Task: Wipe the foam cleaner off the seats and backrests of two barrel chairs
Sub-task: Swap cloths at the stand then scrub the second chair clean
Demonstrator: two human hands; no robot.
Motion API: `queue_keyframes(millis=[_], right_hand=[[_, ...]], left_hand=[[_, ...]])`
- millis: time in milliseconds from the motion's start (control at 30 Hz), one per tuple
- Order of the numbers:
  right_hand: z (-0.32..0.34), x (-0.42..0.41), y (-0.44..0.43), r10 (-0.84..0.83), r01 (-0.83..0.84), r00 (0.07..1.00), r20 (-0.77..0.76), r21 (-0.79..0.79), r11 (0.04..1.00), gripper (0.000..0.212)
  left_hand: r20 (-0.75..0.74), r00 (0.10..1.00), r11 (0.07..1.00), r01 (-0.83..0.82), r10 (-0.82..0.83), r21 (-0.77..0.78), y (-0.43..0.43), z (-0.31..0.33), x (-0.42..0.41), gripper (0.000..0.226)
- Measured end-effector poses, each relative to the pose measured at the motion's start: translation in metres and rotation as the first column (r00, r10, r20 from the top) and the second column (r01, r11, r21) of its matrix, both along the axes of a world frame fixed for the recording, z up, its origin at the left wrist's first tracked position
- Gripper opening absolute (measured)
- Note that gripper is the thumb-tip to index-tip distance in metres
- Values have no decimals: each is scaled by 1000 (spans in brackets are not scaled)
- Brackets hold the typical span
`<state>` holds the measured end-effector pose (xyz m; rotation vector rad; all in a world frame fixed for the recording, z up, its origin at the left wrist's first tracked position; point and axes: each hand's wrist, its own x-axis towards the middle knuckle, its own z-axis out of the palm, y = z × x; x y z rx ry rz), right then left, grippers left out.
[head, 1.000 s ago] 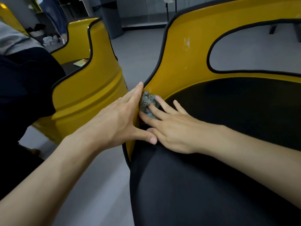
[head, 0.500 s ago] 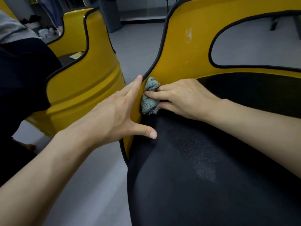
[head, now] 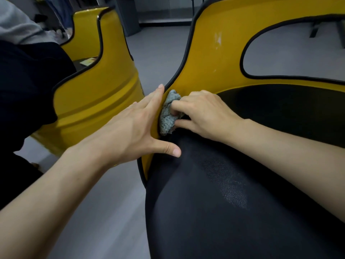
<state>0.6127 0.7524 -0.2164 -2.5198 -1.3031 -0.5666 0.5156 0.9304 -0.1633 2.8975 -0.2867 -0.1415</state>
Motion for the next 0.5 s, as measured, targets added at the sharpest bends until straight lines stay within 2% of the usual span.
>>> queue_keyframes(millis=[167,333,400,500], right_hand=[[-6,0,-1,-146,160,970,-195,58,985,53],[-9,-16,0,-245,297,883,-399,71,952,77],[-10,-23,5,-306,341,872,-382,26,940,76],[-10,-28,18,-337,381,868,-365,55,923,56]], left_hand=[[-4,1000,1000,-1,1,1,0,2,-1,143],[-4,1000,1000,0,0,5,2,1,0,142],[-3,1000,1000,1,-1,5,2,1,0,142],[-3,1000,1000,3,-3,6,1,2,-1,141]])
